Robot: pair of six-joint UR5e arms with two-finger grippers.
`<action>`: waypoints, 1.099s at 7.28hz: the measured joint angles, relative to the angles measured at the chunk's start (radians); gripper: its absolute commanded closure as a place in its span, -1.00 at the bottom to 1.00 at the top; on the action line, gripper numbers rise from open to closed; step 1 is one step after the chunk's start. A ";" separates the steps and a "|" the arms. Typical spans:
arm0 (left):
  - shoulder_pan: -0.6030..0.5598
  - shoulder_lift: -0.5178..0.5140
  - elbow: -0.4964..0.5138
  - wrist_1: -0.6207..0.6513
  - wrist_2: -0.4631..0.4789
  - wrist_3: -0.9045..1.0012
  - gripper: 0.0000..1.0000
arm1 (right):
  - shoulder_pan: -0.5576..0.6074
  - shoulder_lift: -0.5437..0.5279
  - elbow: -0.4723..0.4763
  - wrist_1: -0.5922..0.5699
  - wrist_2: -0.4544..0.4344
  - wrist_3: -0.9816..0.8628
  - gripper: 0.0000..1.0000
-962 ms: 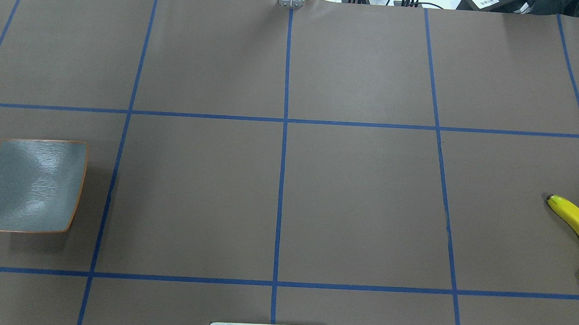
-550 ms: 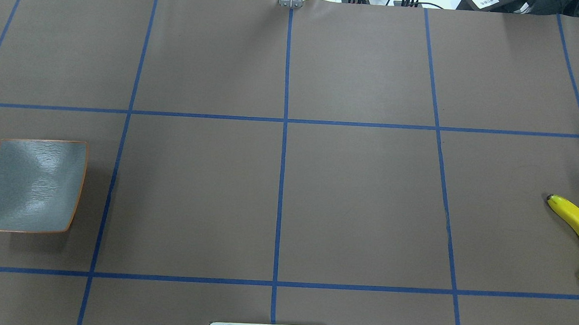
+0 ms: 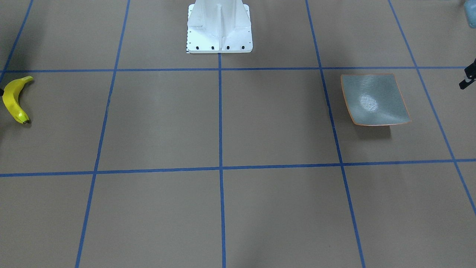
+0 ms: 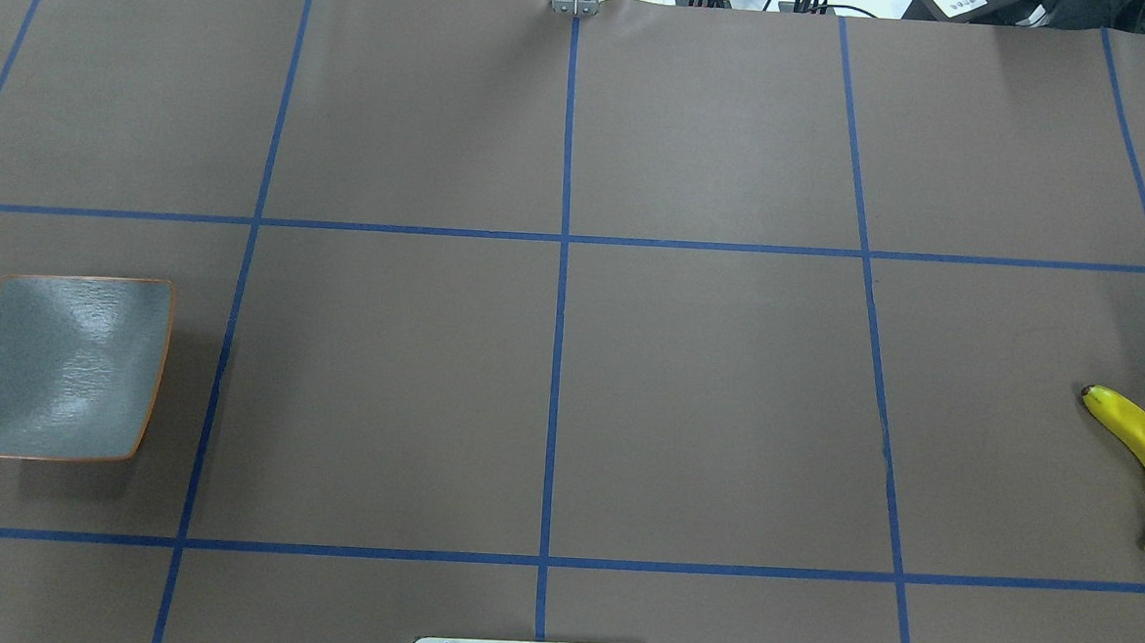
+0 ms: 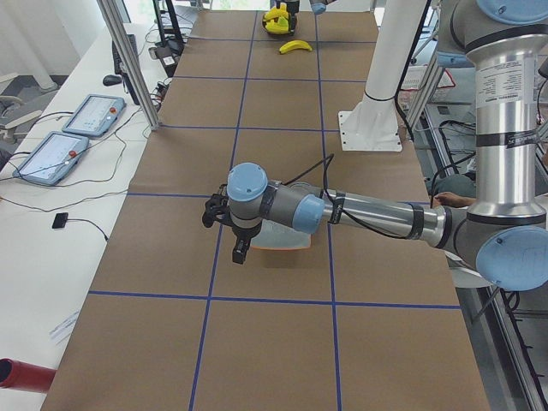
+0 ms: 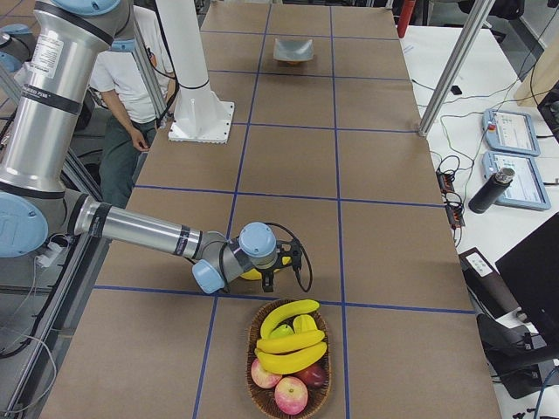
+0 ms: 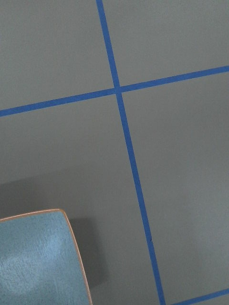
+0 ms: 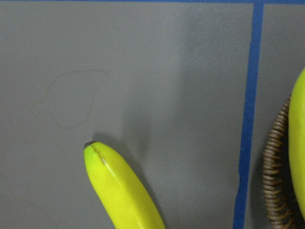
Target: Transfer all bananas from basket to plate
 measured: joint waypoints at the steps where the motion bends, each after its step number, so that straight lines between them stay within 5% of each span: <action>1: 0.000 0.000 -0.001 0.000 0.000 0.000 -1.00 | -0.029 -0.016 0.004 0.007 -0.016 0.011 -0.97; 6: -0.001 0.002 -0.004 0.001 0.000 0.000 -1.00 | -0.131 -0.038 0.035 0.010 -0.077 0.139 -0.89; 8: -0.001 0.002 -0.003 0.001 0.000 0.000 -1.00 | -0.153 -0.046 0.030 0.010 -0.105 0.150 -0.67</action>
